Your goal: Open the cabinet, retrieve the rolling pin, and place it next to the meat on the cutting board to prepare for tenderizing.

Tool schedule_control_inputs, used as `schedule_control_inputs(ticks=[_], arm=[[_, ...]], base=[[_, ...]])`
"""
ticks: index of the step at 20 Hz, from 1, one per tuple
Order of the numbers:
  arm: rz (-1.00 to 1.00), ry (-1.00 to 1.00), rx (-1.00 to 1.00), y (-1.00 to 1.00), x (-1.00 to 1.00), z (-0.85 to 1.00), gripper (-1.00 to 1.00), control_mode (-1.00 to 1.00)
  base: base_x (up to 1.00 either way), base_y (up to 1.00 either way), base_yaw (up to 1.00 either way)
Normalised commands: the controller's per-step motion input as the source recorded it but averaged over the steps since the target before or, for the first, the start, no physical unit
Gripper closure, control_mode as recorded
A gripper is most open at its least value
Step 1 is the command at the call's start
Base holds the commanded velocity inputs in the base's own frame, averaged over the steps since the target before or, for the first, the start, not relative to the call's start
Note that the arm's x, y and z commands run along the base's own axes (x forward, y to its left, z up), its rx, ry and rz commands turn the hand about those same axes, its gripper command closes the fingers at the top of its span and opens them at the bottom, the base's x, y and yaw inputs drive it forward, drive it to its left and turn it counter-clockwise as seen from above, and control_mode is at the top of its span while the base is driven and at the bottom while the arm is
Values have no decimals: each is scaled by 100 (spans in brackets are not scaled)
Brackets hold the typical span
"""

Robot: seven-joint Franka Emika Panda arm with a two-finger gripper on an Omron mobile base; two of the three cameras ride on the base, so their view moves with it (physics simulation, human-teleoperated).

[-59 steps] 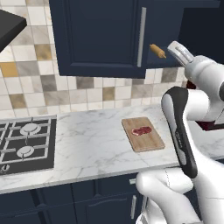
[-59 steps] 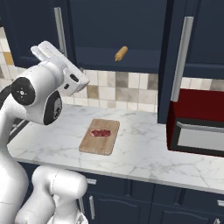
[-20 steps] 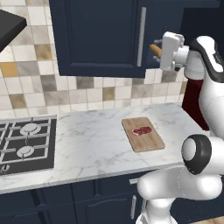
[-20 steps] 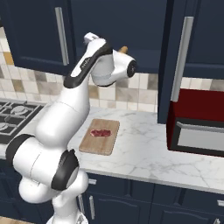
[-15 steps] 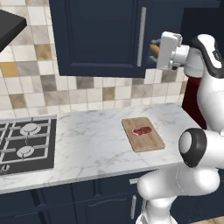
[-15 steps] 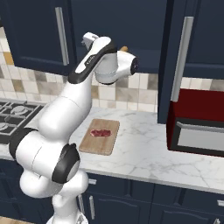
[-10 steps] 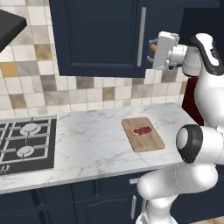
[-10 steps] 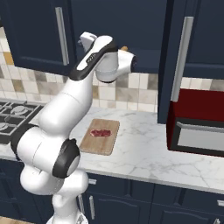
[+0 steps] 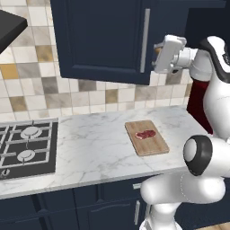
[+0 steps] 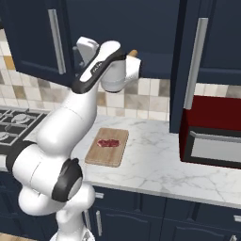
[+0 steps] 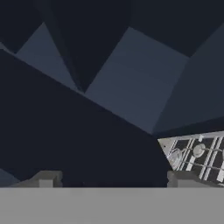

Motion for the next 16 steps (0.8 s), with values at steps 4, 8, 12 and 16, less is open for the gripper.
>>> schedule_control_inputs(ticks=[4, 8, 12, 16], arm=[[10, -18, 0, 53, -88, 0, -100, -100], [12, -15, 0, 61, -78, 0, -100, -100], [14, -14, 0, 71, -77, -2, -100, -100], [15, -13, 0, 77, -76, -9, -100, -100]], base=[[0, 0, 0], [0, 0, 0], [0, 0, 0], [0, 0, 0]])
